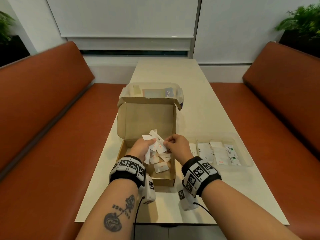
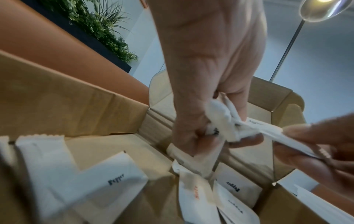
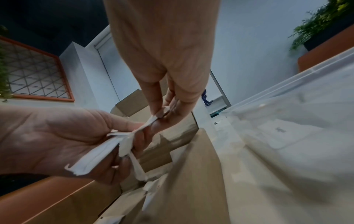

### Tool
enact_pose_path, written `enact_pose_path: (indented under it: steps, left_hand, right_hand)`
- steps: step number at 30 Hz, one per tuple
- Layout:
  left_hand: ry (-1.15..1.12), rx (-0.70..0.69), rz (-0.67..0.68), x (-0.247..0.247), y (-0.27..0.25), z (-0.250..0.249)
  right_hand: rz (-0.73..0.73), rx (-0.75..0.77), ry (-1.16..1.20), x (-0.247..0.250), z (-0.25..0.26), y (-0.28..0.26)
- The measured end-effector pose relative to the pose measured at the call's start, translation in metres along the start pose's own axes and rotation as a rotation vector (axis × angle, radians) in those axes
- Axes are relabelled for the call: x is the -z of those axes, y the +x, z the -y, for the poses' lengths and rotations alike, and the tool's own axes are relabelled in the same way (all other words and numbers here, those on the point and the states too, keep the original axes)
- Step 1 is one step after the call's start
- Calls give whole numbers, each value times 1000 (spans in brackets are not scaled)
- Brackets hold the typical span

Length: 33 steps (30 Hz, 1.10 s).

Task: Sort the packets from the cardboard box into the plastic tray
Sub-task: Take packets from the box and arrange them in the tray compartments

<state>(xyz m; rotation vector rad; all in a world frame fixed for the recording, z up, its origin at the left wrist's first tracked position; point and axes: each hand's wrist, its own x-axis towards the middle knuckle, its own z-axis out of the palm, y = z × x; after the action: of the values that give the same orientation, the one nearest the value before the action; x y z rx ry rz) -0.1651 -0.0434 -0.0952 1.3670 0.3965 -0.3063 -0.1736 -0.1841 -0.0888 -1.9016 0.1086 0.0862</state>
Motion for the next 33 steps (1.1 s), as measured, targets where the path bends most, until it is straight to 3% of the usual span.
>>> enact_pose_path:
  steps: [5,15,19,23,26,30,33]
  left_hand:
    - [-6,30,-18,-6,-1,1]
    - [-52,-56,-57,-15,-6,5]
    - [-144,-78,-179,-13,-8,2]
    - [-111,-187,-148,-26,-13,-2]
    - [-63,-267,-124,-45,-14,-4]
    - [-44,-276,-119,-73,-9,-6]
    - [32,-282,-79,-96,-6,-2]
  right_hand:
    - [47,-29,35,6,-1,2]
    - [27,-16,-15,14,3,-1]
    - [69,-66,157,26,4,-3]
    - [140,-3,307,49,5,-5]
    - [51,62,333,74,5,-4]
    - [-212,171,246,118,5,4]
    - [-229,227,73,145,5,9]
